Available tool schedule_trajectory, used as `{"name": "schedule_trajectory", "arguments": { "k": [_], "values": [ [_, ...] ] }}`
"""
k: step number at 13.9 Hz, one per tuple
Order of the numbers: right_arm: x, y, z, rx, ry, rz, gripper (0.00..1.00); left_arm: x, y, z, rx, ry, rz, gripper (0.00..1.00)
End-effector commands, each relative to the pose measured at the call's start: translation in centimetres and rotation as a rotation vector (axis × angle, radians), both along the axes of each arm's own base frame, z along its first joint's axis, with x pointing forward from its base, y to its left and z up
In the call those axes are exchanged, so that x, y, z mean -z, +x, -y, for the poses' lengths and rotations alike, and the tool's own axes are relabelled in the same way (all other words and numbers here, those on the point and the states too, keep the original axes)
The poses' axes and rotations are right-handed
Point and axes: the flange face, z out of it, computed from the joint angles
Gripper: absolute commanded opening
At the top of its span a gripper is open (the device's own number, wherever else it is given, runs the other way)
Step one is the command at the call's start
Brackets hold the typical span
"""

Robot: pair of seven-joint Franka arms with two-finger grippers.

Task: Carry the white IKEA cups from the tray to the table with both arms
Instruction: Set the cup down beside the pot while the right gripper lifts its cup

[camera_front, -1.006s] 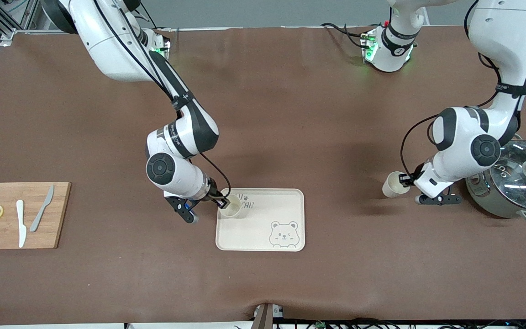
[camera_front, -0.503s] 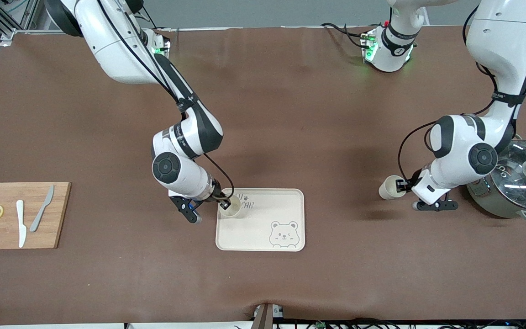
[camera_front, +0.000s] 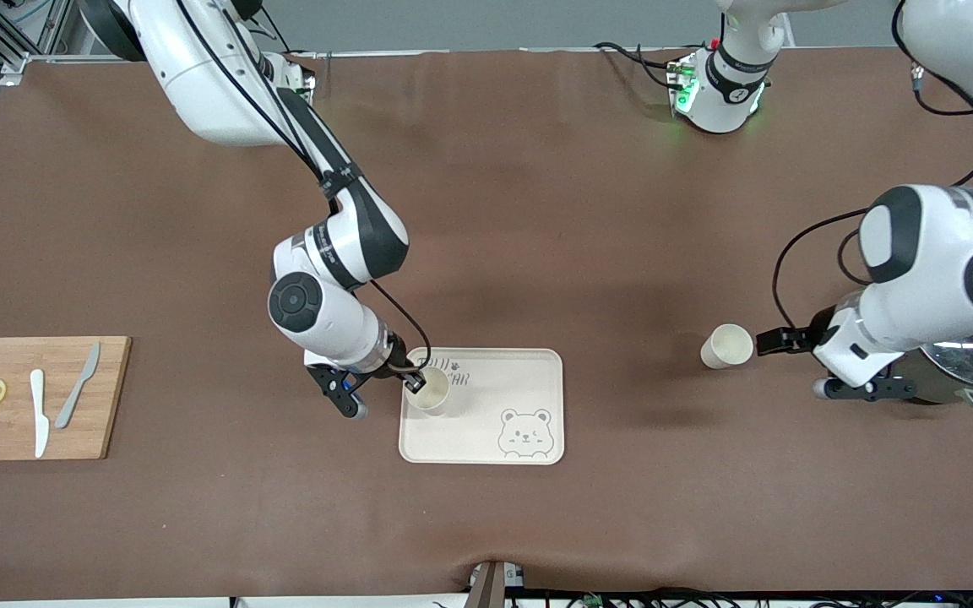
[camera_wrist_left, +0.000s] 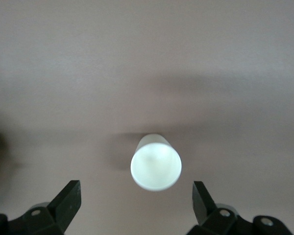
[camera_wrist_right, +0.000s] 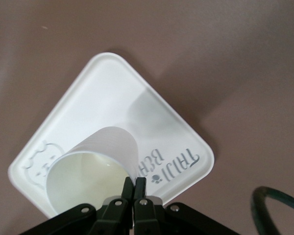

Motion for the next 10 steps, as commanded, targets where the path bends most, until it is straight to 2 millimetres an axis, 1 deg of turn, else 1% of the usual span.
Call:
{"name": "schedule_trajectory", "arguments": {
  "k": [1, 2, 3, 4, 5, 6, 7, 8, 10],
  "values": [
    [-3.9, 0.7, 3.5, -0.104, -0.010, -0.041, 0.00, -2.6, -0.2, -0.1, 0.000, -0.017, -0.005, 1.00],
    [-5.5, 0.8, 5.1, -0.190, -0.016, -0.031, 0.00, -3.7, -0.4, 0.1, -0.008, -0.015, 0.012, 1.00],
    [-6.6, 0.7, 6.7, -0.253, -0.030, -0.045, 0.00, -4.6, -0.5, 0.1, -0.007, -0.013, 0.026, 1.00],
    [-7.4, 0.8, 9.2, -0.278, -0.036, -0.082, 0.00, -5.1, -0.4, 0.1, -0.008, -0.015, 0.037, 1.00],
    [-8.3, 1.3, 12.3, -0.279, -0.034, -0.103, 0.00, -5.7, -0.2, 0.2, -0.008, -0.016, 0.046, 1.00],
    [-9.1, 1.1, 14.6, -0.321, -0.033, -0.125, 0.00, -6.0, -0.3, 0.5, -0.006, -0.017, 0.046, 1.00],
    [-9.5, 1.0, 17.7, -0.391, -0.038, -0.141, 0.00, -6.7, -0.4, 0.7, -0.010, -0.017, 0.051, 1.00],
    [-9.9, 0.9, 21.6, -0.462, -0.061, -0.131, 0.00, -7.2, -0.4, 1.1, -0.019, -0.027, 0.057, 1.00],
    [-10.6, 0.5, 28.6, -0.562, -0.083, -0.102, 0.00, -7.8, -0.7, 1.5, -0.031, -0.032, 0.063, 1.00]
  ]
}}
